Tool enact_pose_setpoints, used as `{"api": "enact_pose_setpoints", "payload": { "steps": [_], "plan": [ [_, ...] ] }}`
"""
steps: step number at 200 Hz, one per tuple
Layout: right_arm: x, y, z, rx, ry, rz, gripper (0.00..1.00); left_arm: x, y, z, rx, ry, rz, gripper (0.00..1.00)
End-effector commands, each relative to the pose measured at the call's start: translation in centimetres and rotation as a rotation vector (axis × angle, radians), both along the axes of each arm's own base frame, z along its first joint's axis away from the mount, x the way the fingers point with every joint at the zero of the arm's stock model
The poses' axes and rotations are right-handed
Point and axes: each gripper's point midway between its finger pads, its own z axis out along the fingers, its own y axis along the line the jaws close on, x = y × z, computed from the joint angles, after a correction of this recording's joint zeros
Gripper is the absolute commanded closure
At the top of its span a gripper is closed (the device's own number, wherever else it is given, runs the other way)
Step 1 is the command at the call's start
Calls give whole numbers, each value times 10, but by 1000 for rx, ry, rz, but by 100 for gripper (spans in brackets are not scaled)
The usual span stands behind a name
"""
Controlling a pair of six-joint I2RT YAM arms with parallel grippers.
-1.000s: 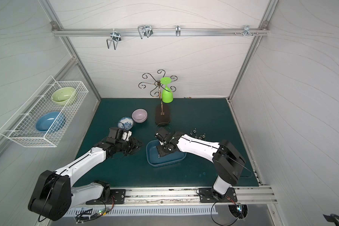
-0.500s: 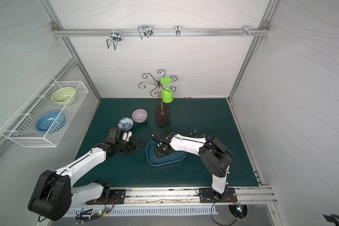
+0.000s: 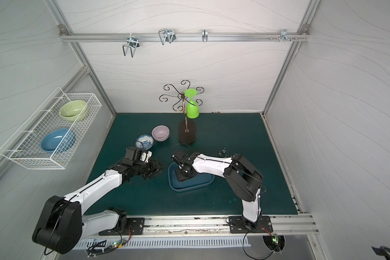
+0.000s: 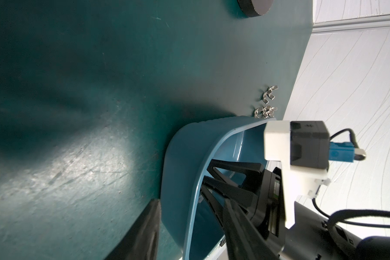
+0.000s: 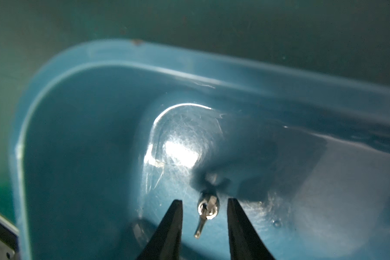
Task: Take out the wing nut from the storage box
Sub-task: Pick up the wing nut from the storage box, then place the wing nut at the center of the board.
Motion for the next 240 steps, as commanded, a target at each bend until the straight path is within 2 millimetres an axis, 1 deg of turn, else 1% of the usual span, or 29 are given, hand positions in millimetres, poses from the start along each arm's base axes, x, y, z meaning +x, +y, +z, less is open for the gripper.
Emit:
{"api": "enact_pose_setpoints", "payload": {
  "steps": [1,28,39,48,61,82,97,105,136,158,169,195,208,226,240],
  "plan": [
    [1,2,-4,-26,-12,19,65,5,-2,9,-6,-48,-20,51],
    [3,3,-7,-29,-20,22,69,3,0,9,4,-49,-17,51],
    [3,4,-9,-36,-16,23,72,3,0,9,5,-50,-17,51],
    [5,4,-8,-42,-19,22,76,3,0,9,4,-51,-16,51],
    [4,4,-9,-45,-15,28,78,3,0,10,6,-54,-17,51],
    [3,2,-11,-50,-12,36,90,3,1,10,9,-57,-16,51],
    [2,2,-9,-47,-16,37,98,3,1,10,10,-57,-15,51],
    [2,2,-8,-43,-18,34,100,3,1,10,8,-58,-13,51],
    [5,4,6,-6,-45,28,100,5,0,12,1,-62,-9,51],
    [11,3,28,22,-99,14,100,7,-3,16,-7,-72,-11,51],
    [15,0,38,22,-130,10,100,7,-8,21,-4,-85,-25,51],
    [29,-16,57,21,-178,-31,100,9,-22,35,43,-134,-79,51],
    [37,-29,62,2,-200,-62,100,12,-31,44,37,-157,-98,51],
    [55,-61,67,-33,-223,-156,100,16,-46,53,29,-187,-135,51],
    [68,-92,73,-42,-241,-250,100,19,-62,60,22,-206,-172,51]
  ]
}}
